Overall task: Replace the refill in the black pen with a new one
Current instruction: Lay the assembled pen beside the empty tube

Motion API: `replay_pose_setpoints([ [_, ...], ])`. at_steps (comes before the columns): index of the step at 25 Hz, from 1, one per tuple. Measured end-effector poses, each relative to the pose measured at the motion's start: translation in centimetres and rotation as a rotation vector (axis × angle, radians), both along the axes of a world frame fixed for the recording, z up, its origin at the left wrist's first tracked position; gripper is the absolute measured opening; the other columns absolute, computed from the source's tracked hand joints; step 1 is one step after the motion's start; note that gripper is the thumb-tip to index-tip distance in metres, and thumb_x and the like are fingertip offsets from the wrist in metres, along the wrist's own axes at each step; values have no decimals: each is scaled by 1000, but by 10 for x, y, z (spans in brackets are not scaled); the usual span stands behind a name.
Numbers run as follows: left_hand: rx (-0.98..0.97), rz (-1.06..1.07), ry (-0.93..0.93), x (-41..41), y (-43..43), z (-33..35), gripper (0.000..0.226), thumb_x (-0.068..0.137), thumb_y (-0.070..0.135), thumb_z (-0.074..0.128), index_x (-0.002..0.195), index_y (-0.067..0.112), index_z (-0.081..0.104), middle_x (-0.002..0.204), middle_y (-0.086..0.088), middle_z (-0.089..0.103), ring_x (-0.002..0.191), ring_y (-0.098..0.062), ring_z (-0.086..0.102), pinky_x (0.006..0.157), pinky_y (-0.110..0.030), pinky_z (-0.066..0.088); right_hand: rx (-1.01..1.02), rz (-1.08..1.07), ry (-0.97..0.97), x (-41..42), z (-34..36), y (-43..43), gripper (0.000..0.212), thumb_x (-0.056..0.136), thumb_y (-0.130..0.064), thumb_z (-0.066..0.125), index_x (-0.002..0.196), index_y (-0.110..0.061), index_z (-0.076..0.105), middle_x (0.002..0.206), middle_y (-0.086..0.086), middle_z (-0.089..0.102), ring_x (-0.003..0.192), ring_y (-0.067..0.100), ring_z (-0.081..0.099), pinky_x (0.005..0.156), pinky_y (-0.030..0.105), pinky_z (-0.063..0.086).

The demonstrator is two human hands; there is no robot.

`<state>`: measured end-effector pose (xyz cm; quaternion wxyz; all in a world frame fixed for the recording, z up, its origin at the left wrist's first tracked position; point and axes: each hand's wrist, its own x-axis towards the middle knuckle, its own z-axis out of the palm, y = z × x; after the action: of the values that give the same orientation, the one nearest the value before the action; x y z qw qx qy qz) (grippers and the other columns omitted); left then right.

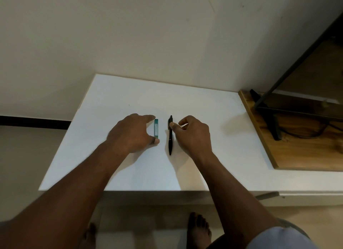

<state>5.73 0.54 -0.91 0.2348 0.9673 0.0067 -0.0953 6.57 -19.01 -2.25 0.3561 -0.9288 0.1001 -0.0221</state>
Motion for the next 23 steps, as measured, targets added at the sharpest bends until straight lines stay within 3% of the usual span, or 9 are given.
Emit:
replay_pose_setpoints([
  [4, 26, 14, -8, -7, -2, 1, 90, 75, 61, 79, 154, 40, 41, 138, -5, 59, 125, -29, 59, 100, -45, 51, 23, 63, -9, -8, 1, -5, 37, 92, -51, 74, 113, -21, 73, 84, -12, 70, 79, 7, 62, 64, 17, 41],
  [8, 66, 28, -57, -15, -7, -1, 83, 80, 62, 75, 153, 40, 44, 136, -7, 57, 120, -31, 62, 93, -40, 54, -55, 214, -4, -20, -1, -1, 49, 88, -46, 82, 130, -23, 69, 90, -7, 73, 90, 13, 67, 80, 27, 50],
  [11, 74, 43, -90, -19, -8, -4, 81, 82, 61, 74, 153, 38, 45, 139, -8, 57, 122, -31, 62, 95, -41, 53, -59, 225, -28, -24, -5, 2, 54, 89, -49, 80, 134, -23, 67, 97, -3, 74, 93, 14, 67, 82, 28, 50],
  [23, 127, 48, -55, -52, -15, -1, 90, 81, 63, 72, 157, 29, 38, 148, -8, 51, 131, -30, 54, 101, -42, 51, -9, 217, 16, -53, 5, -7, 56, 93, -51, 76, 138, -22, 62, 95, -6, 71, 91, 13, 62, 81, 27, 46],
])
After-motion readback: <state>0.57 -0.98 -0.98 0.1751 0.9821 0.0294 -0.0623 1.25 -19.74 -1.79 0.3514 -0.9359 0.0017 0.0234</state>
